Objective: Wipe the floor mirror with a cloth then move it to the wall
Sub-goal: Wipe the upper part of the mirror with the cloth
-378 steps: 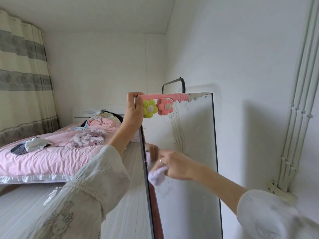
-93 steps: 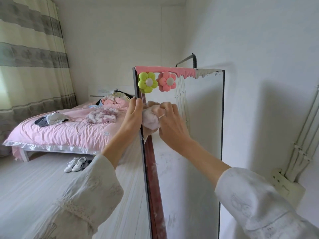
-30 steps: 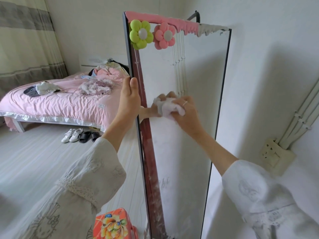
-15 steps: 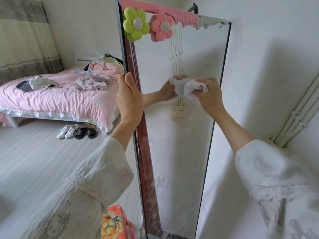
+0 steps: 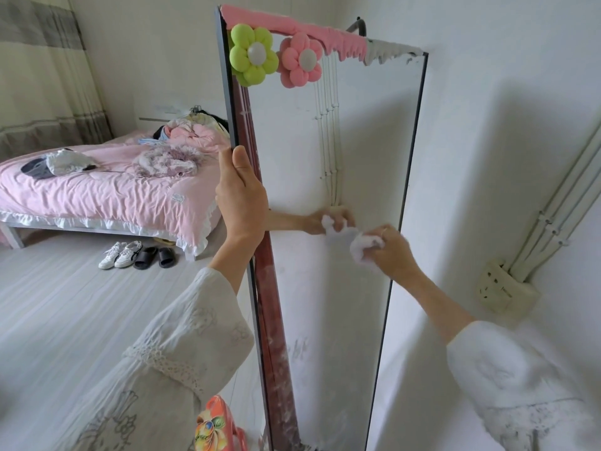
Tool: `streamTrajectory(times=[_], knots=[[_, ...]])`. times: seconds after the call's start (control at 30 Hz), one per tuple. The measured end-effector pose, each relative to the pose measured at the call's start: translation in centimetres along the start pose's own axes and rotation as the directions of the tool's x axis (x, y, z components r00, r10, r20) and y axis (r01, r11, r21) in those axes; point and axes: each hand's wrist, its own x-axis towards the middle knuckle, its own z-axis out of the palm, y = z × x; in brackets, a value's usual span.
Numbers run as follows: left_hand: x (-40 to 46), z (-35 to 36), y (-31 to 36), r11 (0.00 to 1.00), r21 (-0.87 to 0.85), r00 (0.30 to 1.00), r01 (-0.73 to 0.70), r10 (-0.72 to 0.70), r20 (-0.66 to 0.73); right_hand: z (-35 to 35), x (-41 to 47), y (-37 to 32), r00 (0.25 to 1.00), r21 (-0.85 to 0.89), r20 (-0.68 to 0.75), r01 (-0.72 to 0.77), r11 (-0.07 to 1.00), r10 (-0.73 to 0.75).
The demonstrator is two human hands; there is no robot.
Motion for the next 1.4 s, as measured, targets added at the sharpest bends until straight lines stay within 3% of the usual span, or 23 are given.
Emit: streamTrajectory(times=[0.1, 0.2, 0.33, 0.4, 0.5, 0.6, 0.67, 0.8, 0.93, 1.03, 1.13, 1.23, 1.3, 1.4], knots=[[0.0, 0.0, 0.0, 1.000, 0.005, 1.000, 0.013, -0.012, -0.015, -2.2, 3.7, -1.2, 0.955, 0.035, -0.291, 0.071, 0.997, -0.058], [-0.1, 0.0, 0.0, 1.000, 0.006, 1.000, 0.019, -0.019, -0.015, -3.6, 6.8, -2.8, 0.900, 0.102, -0.435, 0.063, 0.993, -0.013], [0.0, 0.2, 0.0, 0.999, 0.026, 0.999, 0.023, -0.022, -0.033, -1.8, 6.0, -3.3, 0.911, 0.229, -0.375, 0.270, 0.935, -0.171], [0.2, 0.3, -0.3, 0.999, 0.034, 0.999, 0.024, -0.023, -0.043, 0.4, 3.6, -2.0, 0.932, 0.338, -0.319, 0.280, 0.899, -0.171], [0.3, 0.5, -0.6, 0.999, 0.034, 0.998, 0.026, -0.024, -0.051, 3.5, -0.1, 2.0, 0.962, 0.294, -0.259, 0.163, 0.942, -0.086], [0.3, 0.5, -0.6, 0.999, 0.035, 0.998, 0.023, -0.021, -0.059, 4.3, -1.8, 5.0, 0.984, 0.077, -0.168, -0.046, 0.996, 0.058], [0.2, 0.5, -0.5, 0.999, 0.034, 0.998, 0.010, -0.007, -0.067, 3.4, -0.7, 5.2, 0.973, 0.046, -0.214, -0.074, 0.996, 0.082], [0.2, 0.6, -0.5, 0.999, 0.034, 0.996, -0.001, 0.004, -0.086, -0.3, 5.5, 2.7, 0.881, 0.113, -0.462, -0.054, 0.992, 0.100], [0.3, 0.7, -0.6, 1.000, 0.029, 0.996, 0.000, 0.003, -0.094, -2.8, 11.6, 1.7, 0.874, 0.150, -0.485, 0.051, 0.987, 0.028], [0.3, 0.8, -0.7, 0.999, 0.035, 0.994, -0.012, 0.016, -0.110, -1.1, 9.5, 1.4, 0.875, 0.247, -0.483, 0.142, 0.958, -0.005], [0.4, 0.8, -0.8, 0.999, 0.039, 0.993, -0.018, 0.022, -0.115, 3.2, 3.9, 5.0, 0.921, 0.255, -0.381, 0.020, 0.967, 0.081], [0.3, 0.9, -0.8, 0.999, 0.044, 0.993, -0.025, 0.030, -0.114, 5.2, 0.1, 9.1, 0.921, 0.164, -0.247, -0.267, 0.950, 0.302], [0.4, 0.9, -0.8, 0.999, 0.042, 0.992, -0.035, 0.040, -0.116, 4.2, 0.0, 8.6, 0.891, 0.126, -0.290, -0.325, 0.937, 0.348], [0.5, 0.9, -0.8, 0.998, 0.040, 0.992, -0.042, 0.047, -0.121, 1.0, 3.3, 5.0, 0.839, 0.162, -0.465, -0.232, 0.959, 0.281]])
